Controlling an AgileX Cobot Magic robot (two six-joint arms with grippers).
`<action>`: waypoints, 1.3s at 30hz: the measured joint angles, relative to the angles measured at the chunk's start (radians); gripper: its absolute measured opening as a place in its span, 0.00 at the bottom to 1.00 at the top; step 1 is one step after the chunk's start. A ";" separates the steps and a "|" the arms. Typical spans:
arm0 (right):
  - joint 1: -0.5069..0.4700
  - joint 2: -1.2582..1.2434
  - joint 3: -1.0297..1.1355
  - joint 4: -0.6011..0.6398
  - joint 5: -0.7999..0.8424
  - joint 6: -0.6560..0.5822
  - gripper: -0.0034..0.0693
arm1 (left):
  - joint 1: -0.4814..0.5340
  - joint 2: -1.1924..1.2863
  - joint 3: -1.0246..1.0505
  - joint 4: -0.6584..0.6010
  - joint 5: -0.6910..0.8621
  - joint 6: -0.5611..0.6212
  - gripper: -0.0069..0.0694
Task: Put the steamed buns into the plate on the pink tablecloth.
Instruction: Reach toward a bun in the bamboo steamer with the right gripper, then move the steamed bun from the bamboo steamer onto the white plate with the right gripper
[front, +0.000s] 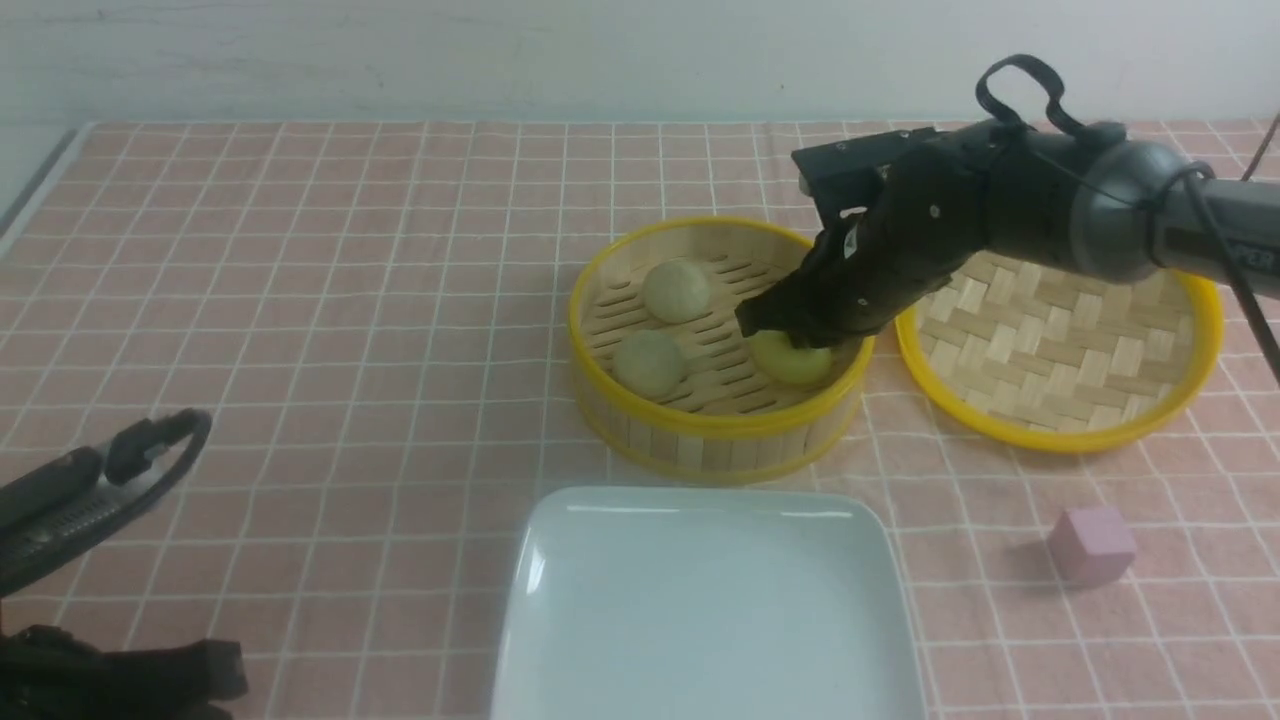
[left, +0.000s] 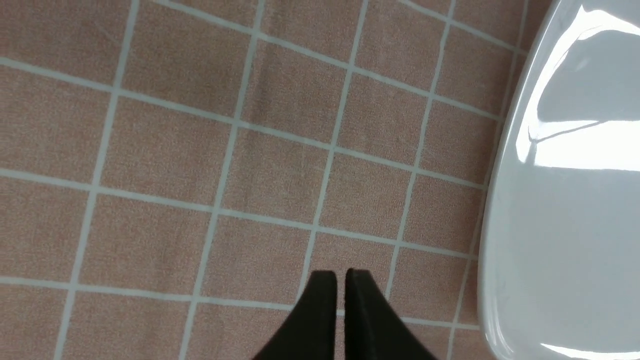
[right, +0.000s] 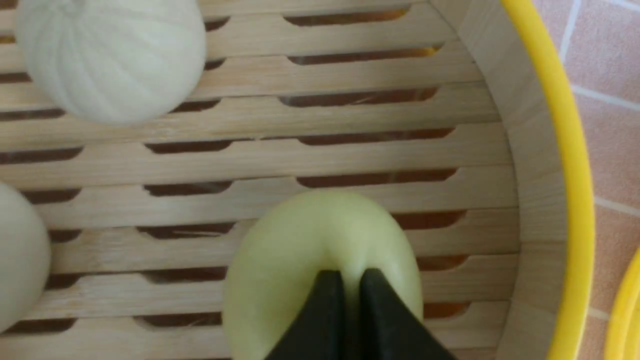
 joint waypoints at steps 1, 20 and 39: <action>0.006 -0.021 0.001 0.000 0.015 0.001 0.06 | 0.000 0.000 0.000 0.006 0.000 0.000 0.17; 0.242 -0.624 0.626 0.032 -0.031 0.156 0.08 | 0.000 0.000 0.000 0.007 0.001 -0.053 0.19; 0.287 -0.677 0.698 -0.043 -0.072 0.188 0.61 | 0.000 0.000 0.000 0.039 -0.001 -0.053 0.23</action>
